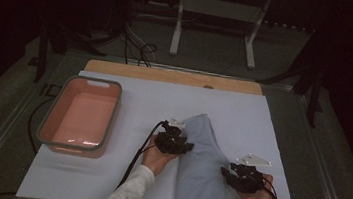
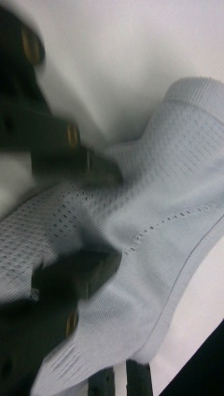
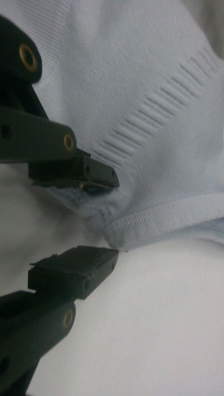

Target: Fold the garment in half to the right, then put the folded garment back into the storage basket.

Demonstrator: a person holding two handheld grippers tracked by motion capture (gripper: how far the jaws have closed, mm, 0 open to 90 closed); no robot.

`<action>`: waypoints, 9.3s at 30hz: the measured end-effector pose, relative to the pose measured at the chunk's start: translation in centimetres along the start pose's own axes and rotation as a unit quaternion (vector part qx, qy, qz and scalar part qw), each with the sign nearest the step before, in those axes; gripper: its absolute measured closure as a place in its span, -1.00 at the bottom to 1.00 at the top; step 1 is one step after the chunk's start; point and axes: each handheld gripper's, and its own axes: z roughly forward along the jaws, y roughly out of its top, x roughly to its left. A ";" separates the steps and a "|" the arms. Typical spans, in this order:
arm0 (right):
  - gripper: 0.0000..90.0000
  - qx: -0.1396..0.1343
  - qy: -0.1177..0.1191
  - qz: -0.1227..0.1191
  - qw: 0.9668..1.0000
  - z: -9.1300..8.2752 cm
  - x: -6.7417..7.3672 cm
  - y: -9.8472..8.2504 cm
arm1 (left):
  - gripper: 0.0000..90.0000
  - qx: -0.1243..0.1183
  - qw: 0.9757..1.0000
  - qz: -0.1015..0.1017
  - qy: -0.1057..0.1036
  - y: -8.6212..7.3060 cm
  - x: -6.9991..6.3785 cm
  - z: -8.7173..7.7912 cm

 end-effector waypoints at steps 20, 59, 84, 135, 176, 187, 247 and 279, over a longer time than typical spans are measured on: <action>0.37 -0.009 0.004 0.003 1.000 1.5 0.5 1.8 | 0.94 -0.006 0.999 -0.003 0.045 0.5 1.8 -2.0; -0.44 -0.057 0.037 0.028 0.997 0.8 0.8 2.0 | -0.83 -0.098 0.994 0.051 -0.004 1.1 0.1 -6.2; -0.44 -0.060 0.047 0.030 0.997 0.5 1.1 1.6 | -0.10 -0.028 0.991 0.132 -0.023 0.8 -2.4 -2.9; 0.75 0.042 0.112 0.026 0.993 2.2 3.7 0.3 | 1.00 0.073 0.987 0.143 0.007 -1.0 -2.5 0.7; 0.75 0.048 0.087 0.035 0.994 0.5 1.8 -0.8 | -0.34 0.000 0.993 0.019 0.114 -0.6 3.5 -5.5; 0.74 0.049 0.080 0.029 0.995 0.6 2.0 -0.8 | -0.30 0.005 0.994 -0.007 0.109 -0.7 4.5 -4.5; 0.75 0.051 0.075 0.016 0.996 0.6 2.3 -0.8 | -0.52 0.001 0.991 -0.047 0.123 -0.8 6.1 -3.0; 0.74 0.056 0.075 0.038 0.995 0.7 2.5 -0.6 | 0.79 0.013 0.992 0.016 0.123 0.2 3.8 1.1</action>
